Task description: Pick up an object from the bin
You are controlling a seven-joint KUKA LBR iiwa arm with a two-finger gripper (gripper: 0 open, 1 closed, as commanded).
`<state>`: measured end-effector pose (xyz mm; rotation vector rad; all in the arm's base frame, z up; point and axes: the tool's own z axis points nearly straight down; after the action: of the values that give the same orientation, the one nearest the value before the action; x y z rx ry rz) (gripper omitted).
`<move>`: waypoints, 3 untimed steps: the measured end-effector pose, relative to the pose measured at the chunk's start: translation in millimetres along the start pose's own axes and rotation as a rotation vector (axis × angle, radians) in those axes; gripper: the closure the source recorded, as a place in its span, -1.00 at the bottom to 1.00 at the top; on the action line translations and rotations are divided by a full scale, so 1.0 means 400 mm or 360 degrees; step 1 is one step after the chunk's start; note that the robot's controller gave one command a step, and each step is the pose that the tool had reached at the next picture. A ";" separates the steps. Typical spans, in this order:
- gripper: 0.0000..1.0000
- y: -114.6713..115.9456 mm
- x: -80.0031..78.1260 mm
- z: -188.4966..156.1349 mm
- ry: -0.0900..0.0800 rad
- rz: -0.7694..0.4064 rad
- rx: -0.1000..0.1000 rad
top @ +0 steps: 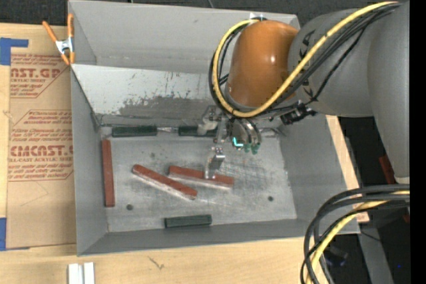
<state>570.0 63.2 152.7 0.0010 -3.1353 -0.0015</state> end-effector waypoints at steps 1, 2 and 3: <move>-1.00 -0.001 -0.005 -0.011 -0.0012 0.0001 -0.0001; -1.00 0.041 0.040 0.188 -0.0007 0.0119 0.0002; -1.00 0.037 0.032 0.168 -0.0018 0.0125 0.0001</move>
Offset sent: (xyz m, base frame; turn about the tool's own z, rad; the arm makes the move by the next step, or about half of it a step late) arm -0.0188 0.0172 -0.0827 0.0801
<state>556.7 78.2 85.4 -0.1221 -3.1443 -0.0002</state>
